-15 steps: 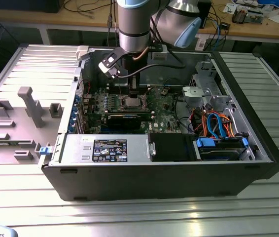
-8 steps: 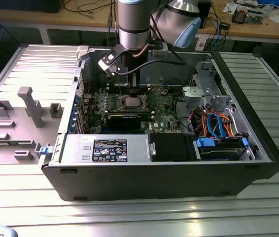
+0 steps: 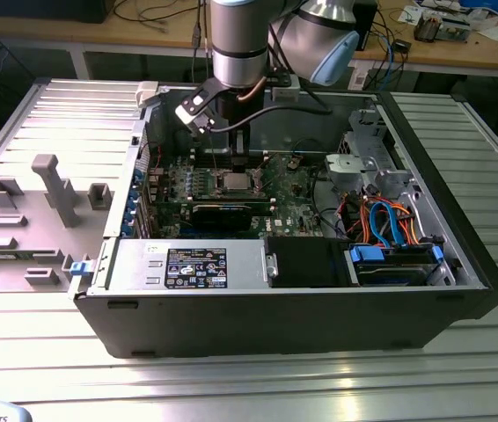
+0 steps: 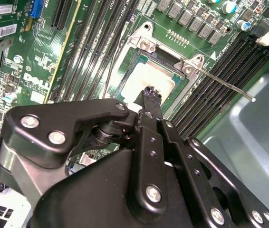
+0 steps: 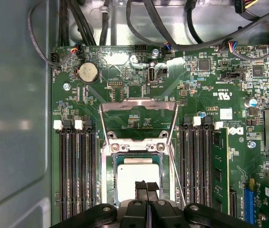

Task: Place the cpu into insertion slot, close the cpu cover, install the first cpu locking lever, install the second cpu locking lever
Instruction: 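Close the cpu cover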

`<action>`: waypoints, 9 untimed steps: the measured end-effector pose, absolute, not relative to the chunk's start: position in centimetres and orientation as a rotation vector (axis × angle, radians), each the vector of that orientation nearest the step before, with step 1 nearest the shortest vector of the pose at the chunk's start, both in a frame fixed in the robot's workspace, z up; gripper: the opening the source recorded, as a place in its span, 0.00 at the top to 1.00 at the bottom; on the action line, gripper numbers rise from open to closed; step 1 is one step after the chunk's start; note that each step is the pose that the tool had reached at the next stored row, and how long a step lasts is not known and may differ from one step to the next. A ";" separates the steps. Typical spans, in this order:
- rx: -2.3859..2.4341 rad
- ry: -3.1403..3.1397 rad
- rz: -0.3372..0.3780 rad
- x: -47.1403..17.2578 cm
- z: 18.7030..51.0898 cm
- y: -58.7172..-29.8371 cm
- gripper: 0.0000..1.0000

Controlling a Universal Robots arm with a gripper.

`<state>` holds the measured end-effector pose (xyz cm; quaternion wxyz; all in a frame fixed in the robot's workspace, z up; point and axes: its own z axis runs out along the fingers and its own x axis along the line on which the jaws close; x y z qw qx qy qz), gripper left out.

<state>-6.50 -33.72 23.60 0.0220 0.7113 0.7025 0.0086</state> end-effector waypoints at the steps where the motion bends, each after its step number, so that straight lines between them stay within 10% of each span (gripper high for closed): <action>1: 2.204 2.176 0.026 -6.5 23.7 -33.7 0.89; 9: 2.204 2.176 0.026 -6.5 23.9 -33.7 0.89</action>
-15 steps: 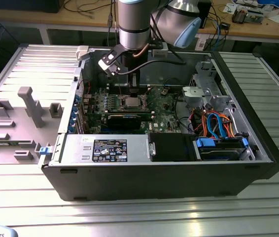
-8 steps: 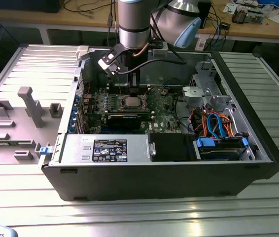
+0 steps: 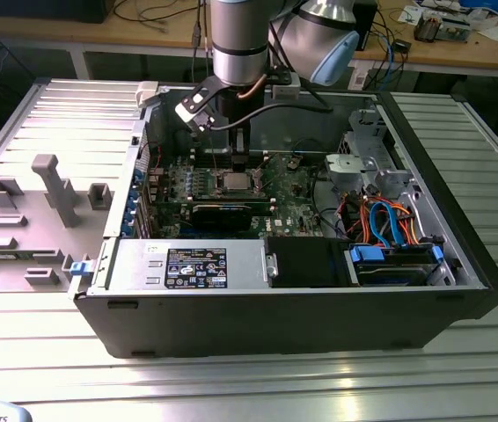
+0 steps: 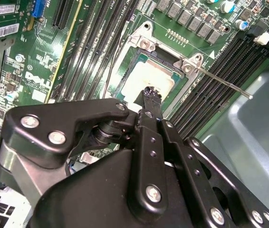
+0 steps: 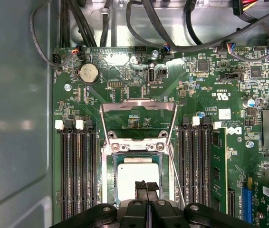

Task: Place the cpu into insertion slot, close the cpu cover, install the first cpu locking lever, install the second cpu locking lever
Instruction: 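Close the cpu cover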

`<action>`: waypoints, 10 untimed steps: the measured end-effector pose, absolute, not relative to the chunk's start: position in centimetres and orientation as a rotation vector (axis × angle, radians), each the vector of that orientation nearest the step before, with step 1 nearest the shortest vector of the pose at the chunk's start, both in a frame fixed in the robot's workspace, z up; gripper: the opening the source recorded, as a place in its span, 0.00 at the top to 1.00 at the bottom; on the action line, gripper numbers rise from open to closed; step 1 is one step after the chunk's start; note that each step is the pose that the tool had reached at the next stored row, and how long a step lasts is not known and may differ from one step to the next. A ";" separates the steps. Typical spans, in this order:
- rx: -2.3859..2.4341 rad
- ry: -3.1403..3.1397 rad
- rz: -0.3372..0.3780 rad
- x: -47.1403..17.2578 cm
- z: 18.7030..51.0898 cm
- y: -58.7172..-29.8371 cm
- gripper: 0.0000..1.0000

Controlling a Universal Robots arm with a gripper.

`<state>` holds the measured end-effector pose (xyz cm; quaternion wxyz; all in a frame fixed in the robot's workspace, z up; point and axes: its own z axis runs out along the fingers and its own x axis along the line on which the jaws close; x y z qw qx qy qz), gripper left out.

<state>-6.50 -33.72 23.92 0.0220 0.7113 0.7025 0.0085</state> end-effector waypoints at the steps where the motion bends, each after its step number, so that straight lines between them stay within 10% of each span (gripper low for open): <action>1: 2.204 2.176 0.026 -6.5 23.9 -33.7 0.89; 10: 2.204 2.176 0.026 -6.5 24.2 -33.7 0.89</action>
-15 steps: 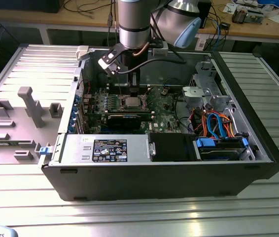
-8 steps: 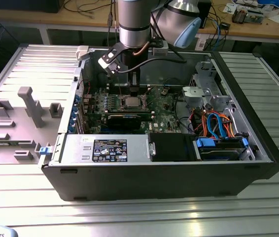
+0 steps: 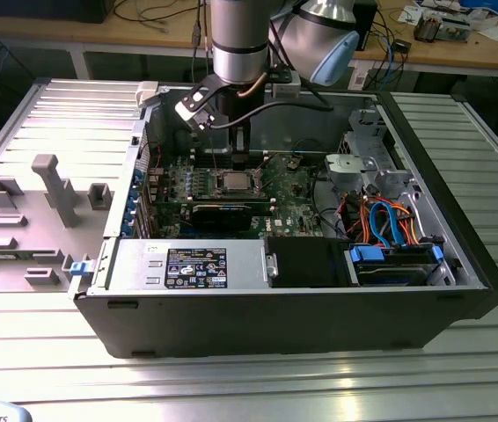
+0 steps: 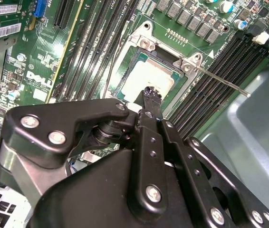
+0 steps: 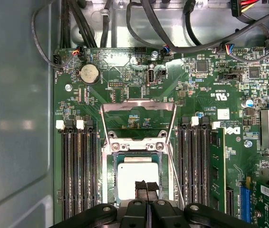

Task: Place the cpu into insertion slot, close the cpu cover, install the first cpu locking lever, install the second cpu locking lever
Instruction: 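Close the cpu cover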

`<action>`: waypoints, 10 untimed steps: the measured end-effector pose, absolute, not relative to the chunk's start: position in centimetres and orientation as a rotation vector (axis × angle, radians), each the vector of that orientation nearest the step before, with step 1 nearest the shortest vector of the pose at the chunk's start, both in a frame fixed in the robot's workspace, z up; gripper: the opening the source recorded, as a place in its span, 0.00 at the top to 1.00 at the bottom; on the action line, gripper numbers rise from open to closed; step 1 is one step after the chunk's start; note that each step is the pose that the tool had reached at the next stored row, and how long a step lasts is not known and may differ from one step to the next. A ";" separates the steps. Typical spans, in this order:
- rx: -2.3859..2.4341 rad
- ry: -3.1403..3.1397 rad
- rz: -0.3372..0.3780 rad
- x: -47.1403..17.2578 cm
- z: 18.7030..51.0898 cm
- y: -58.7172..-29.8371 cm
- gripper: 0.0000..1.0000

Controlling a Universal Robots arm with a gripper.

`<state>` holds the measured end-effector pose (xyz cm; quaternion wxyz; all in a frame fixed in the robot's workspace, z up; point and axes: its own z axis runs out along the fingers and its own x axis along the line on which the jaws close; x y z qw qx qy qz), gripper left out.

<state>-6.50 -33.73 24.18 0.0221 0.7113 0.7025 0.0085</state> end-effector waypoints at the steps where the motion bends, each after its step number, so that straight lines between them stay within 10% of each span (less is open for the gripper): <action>1: 2.204 2.176 0.026 -6.5 24.2 -33.7 0.89; 10: 2.204 2.176 0.026 -6.5 24.4 -33.7 0.89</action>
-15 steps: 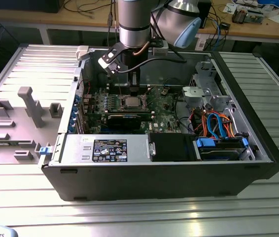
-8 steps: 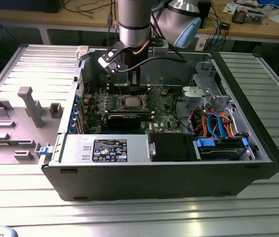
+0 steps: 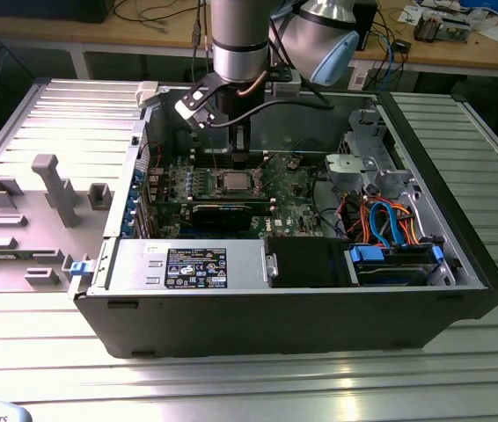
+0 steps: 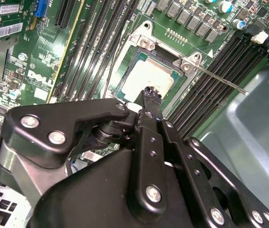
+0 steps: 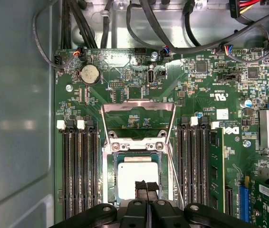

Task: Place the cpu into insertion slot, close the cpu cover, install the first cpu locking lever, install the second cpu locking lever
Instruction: 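Close the cpu cover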

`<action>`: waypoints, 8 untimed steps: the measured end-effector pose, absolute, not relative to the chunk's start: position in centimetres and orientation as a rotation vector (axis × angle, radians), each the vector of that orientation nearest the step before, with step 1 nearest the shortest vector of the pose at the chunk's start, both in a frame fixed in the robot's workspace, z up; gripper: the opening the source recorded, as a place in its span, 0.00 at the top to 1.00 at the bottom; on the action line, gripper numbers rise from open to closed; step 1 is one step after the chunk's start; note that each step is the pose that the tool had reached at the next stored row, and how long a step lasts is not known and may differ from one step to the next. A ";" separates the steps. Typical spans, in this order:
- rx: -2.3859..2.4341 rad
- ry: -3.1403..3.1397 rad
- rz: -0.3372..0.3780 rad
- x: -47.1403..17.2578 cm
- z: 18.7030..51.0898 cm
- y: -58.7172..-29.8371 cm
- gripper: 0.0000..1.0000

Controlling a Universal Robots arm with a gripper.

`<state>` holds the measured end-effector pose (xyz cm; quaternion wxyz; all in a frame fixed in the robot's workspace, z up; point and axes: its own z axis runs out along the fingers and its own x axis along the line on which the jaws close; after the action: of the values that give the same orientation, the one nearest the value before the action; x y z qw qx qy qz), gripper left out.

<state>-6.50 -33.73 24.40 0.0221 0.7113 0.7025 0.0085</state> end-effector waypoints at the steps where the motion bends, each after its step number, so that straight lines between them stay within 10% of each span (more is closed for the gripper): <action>1: 2.204 2.176 0.026 -6.5 24.4 -33.7 0.89; 8: 2.204 2.176 0.026 -6.5 24.6 -33.7 0.89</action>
<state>-6.51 -33.72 24.55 0.0221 0.7113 0.7025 0.0085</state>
